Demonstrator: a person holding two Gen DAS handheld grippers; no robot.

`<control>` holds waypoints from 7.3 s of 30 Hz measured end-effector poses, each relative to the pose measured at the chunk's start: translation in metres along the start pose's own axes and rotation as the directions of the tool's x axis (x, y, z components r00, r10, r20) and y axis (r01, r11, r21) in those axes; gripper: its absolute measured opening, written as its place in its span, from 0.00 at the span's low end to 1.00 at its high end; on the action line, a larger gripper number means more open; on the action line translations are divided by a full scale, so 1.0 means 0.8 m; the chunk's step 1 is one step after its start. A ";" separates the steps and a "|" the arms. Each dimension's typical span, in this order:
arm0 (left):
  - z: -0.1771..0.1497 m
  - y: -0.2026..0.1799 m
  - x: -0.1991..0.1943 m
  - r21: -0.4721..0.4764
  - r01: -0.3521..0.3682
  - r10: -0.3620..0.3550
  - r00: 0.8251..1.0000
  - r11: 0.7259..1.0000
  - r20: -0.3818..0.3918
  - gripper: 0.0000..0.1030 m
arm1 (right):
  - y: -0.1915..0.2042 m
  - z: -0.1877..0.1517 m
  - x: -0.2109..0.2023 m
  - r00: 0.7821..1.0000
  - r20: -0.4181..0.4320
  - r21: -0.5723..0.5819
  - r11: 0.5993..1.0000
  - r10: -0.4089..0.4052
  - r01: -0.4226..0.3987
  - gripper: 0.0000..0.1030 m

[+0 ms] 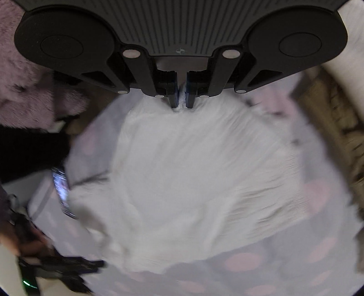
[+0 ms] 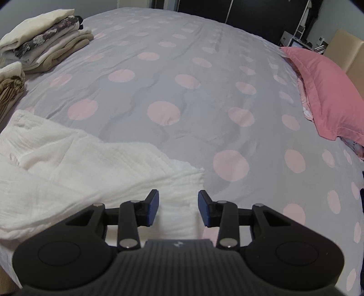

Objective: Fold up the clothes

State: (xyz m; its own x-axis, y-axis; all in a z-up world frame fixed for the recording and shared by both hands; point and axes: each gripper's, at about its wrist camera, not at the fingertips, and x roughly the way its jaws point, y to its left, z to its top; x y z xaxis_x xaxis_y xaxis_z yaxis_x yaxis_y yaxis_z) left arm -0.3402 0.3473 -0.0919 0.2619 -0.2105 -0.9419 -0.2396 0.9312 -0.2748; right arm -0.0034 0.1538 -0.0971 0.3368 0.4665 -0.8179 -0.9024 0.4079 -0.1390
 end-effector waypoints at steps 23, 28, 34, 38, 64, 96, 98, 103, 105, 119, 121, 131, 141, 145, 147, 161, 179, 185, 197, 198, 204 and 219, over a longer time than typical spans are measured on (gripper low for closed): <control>-0.004 0.045 -0.033 -0.239 0.025 0.024 0.980 0.971 0.200 0.04 | 0.071 0.020 0.013 0.990 -0.122 -0.745 0.652 0.071 -0.139 0.49; -0.003 0.049 -0.032 -0.252 0.027 0.025 0.979 0.967 0.202 0.04 | 0.087 0.025 0.039 0.975 -0.212 -0.877 0.429 0.061 -0.218 0.54; -0.006 0.059 -0.030 -0.280 0.036 0.022 0.980 0.959 0.199 0.04 | 0.106 0.025 0.070 0.941 -0.335 -0.905 0.259 0.055 -0.337 0.56; -0.005 0.060 -0.029 -0.281 0.036 0.021 0.980 0.959 0.197 0.04 | 0.107 0.031 0.087 0.910 -0.413 -0.873 0.265 0.042 -0.409 0.53; 0.090 0.075 -0.052 -0.251 -0.283 0.359 0.867 0.926 0.345 0.04 | 0.052 0.066 0.050 0.990 -0.138 -0.635 0.764 0.031 -0.113 0.09; 0.027 0.042 0.017 -0.252 -0.104 0.148 0.975 0.962 0.165 0.30 | 0.071 -0.088 -0.054 0.990 -0.078 -0.353 0.925 0.119 -0.140 0.31; 0.028 0.042 0.013 -0.257 -0.096 0.145 0.973 0.962 0.177 0.22 | 0.085 -0.113 -0.054 0.988 -0.102 -0.415 0.897 0.119 -0.151 0.30; 0.027 0.035 0.006 -0.240 -0.100 0.151 0.967 0.966 0.204 0.04 | 0.106 -0.160 -0.053 0.995 -0.091 -0.535 0.841 0.040 -0.083 0.28; 0.026 0.035 0.002 -0.247 -0.098 0.154 0.963 0.964 0.221 0.04 | 0.108 -0.170 -0.052 0.996 -0.087 -0.563 0.823 0.027 -0.072 0.26; 0.022 0.051 -0.037 -0.327 -0.006 0.133 0.920 0.945 0.368 0.02 | 0.130 -0.194 -0.049 0.998 -0.043 -0.729 0.684 -0.046 0.000 0.26; 0.021 0.051 -0.044 -0.332 0.004 0.133 0.911 0.943 0.390 0.02 | 0.124 -0.187 -0.051 0.997 -0.020 -0.697 0.716 -0.070 0.036 0.04; 0.009 0.063 -0.057 -0.376 -0.002 0.149 0.920 0.927 0.362 0.02 | 0.089 -0.167 -0.097 0.994 -0.055 -0.510 0.853 0.095 -0.110 0.03; 0.020 0.044 0.005 -0.269 -0.222 0.261 0.958 0.937 0.119 0.03 | 0.112 -0.185 -0.061 0.970 -0.207 -0.537 0.814 0.127 -0.221 0.04; 0.025 0.038 0.001 -0.241 -0.228 0.266 0.954 0.943 0.139 0.07 | 0.109 -0.177 -0.069 0.970 -0.206 -0.523 0.823 0.129 -0.221 0.10; 0.026 0.036 -0.008 -0.237 -0.218 0.258 0.953 0.947 0.156 0.19 | 0.102 -0.172 -0.080 0.971 -0.200 -0.500 0.838 0.133 -0.218 0.14; 0.130 -0.070 -0.047 0.138 -0.209 0.166 0.948 0.968 0.272 0.34 | 0.010 -0.104 -0.093 0.986 -0.154 -0.418 0.901 0.057 -0.117 0.29; 0.328 -0.206 0.085 0.461 -0.036 -0.037 0.988 0.887 0.148 0.34 | -0.040 -0.070 -0.016 0.949 -0.250 -0.230 0.940 0.194 -0.253 0.30; 0.362 -0.227 0.118 0.491 0.031 -0.084 0.993 0.871 0.087 0.34 | -0.047 -0.056 -0.008 0.933 -0.227 -0.095 0.947 0.280 -0.307 0.32; 0.397 -0.254 0.178 0.485 0.093 -0.069 0.995 0.870 -0.068 0.21 | -0.047 -0.062 0.008 0.926 -0.237 -0.042 0.949 0.293 -0.311 0.32; 0.398 -0.255 0.180 0.482 0.088 -0.060 0.996 0.872 -0.073 0.17 | -0.047 -0.063 0.009 0.925 -0.238 -0.038 0.948 0.298 -0.315 0.32; 0.399 -0.256 0.188 0.465 0.106 -0.078 0.994 0.879 -0.079 0.00 | -0.044 -0.068 0.016 0.916 -0.240 -0.001 0.943 0.322 -0.332 0.32; 0.424 -0.247 0.151 0.366 -0.082 0.003 0.977 0.927 0.212 0.00 | -0.047 -0.090 0.035 0.838 -0.322 0.156 0.898 0.441 -0.412 0.02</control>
State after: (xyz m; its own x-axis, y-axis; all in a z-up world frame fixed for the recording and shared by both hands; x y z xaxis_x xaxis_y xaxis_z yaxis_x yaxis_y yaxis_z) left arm 0.0562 0.2389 -0.0856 0.4531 -0.1400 -0.8804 0.0982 0.9894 -0.1068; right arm 0.0202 0.0947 -0.1549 -0.2017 0.3183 -0.9263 -0.9069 0.2964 0.2993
